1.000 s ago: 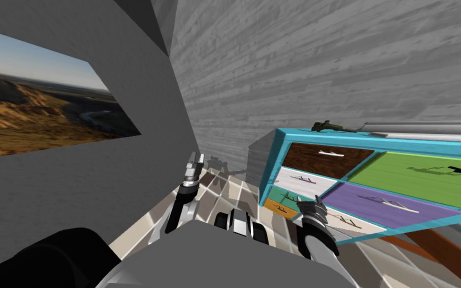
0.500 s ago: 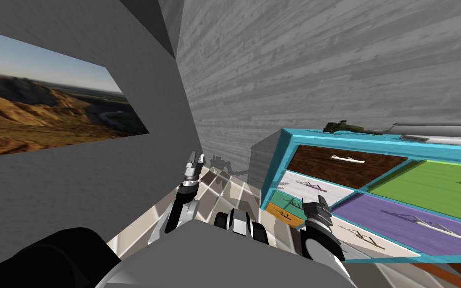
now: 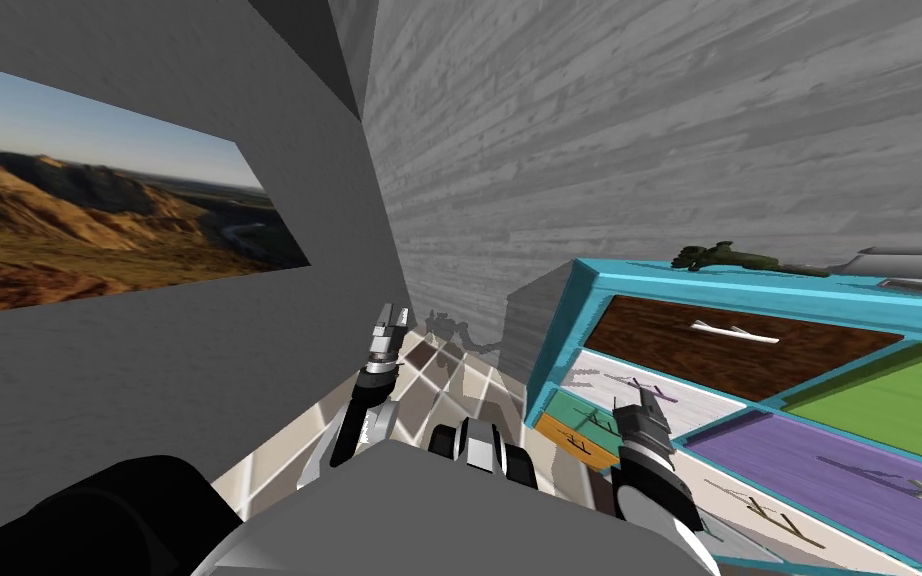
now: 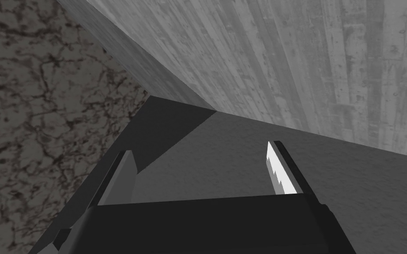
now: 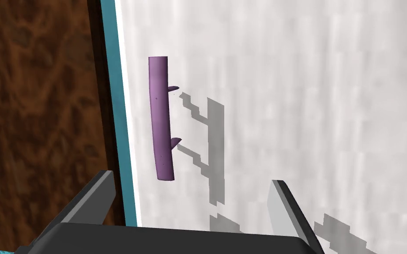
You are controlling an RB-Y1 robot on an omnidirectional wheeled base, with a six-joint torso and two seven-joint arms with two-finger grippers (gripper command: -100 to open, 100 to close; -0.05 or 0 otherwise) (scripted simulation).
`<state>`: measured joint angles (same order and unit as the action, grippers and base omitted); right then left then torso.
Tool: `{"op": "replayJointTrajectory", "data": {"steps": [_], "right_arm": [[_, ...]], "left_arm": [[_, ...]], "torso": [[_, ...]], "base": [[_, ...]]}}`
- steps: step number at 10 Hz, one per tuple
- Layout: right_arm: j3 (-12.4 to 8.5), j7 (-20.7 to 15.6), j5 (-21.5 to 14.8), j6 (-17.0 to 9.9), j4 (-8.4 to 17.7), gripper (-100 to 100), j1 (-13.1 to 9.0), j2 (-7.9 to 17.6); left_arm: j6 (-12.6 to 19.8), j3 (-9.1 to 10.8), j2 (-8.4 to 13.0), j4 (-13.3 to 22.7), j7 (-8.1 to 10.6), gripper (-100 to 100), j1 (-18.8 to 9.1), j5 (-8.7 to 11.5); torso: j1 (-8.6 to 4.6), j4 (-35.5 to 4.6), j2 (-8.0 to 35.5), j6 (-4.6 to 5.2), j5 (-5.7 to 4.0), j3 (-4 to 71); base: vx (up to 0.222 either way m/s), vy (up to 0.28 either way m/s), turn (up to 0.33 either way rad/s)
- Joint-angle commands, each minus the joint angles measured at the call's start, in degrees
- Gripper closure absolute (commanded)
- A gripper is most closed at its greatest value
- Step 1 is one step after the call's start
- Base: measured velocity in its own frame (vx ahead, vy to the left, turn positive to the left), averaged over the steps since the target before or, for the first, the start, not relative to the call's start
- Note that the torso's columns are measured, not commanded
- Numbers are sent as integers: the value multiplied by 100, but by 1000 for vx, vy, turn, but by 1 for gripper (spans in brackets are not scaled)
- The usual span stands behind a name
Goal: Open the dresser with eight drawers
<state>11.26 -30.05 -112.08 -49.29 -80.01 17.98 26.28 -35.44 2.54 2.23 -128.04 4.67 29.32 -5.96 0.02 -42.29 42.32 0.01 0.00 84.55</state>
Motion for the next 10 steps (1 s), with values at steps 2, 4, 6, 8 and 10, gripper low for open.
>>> {"op": "replayJointTrajectory", "data": {"steps": [2,4,6,8,10], "right_arm": [[-91,-63,20,82,1,-100,-76,154],[-64,-78,-12,37,-23,100,-39,110],[-56,-80,-23,76,-134,100,15,139],[-51,-83,-31,109,-223,100,59,164],[21,18,-15,193,-271,-100,4,183]], "left_arm": [[0,0,0,0,0,0,0,0],[0,0,0,0,0,0,0,0],[0,-1,-1,0,0,0,-1,0],[0,-1,-1,0,0,0,-3,0],[0,-1,-1,0,0,0,-1,0]], "torso": [[3,0,0,1,1,0],[-1,3,-7,0,-1,5],[-6,6,10,-5,-14,-10],[-6,-5,21,-1,-3,-14],[-12,9,-37,-3,-2,20]], "base": [[27,-13,1],[15,-6,0],[-136,64,-59],[-201,72,-47],[-59,-22,48]]}}
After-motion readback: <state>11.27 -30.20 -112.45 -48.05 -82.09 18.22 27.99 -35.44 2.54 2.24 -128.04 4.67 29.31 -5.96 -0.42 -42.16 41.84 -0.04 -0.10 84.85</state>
